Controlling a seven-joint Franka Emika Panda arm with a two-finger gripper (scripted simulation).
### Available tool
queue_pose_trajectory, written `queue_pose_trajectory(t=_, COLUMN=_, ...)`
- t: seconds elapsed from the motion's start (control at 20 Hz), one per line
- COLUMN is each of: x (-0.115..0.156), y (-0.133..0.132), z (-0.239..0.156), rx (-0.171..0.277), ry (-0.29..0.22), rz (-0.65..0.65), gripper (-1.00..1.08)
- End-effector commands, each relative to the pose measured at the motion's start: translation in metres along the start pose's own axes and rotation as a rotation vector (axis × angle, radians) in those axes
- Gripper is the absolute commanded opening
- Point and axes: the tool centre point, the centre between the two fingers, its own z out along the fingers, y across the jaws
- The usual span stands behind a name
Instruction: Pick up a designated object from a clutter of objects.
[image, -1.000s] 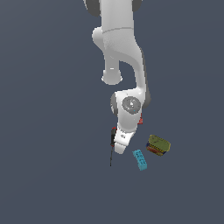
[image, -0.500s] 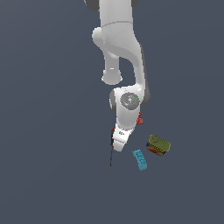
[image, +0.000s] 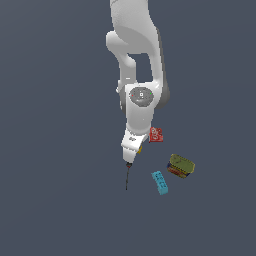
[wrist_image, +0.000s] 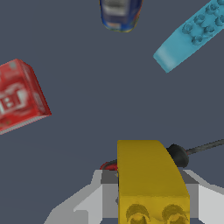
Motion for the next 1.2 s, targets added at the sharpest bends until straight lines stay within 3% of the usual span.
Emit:
queue_pose_trajectory(t=0.0, x=-0.011, y=-0.003, z=-0.020, rx=-0.001, ry=0.000, rz=0.000, gripper=-1.00)
queue_pose_trajectory(t=1.15, x=-0.124, y=-0.038, z=-0.229, rx=0.000, ry=0.006, rz=-0.001, gripper=-1.00)
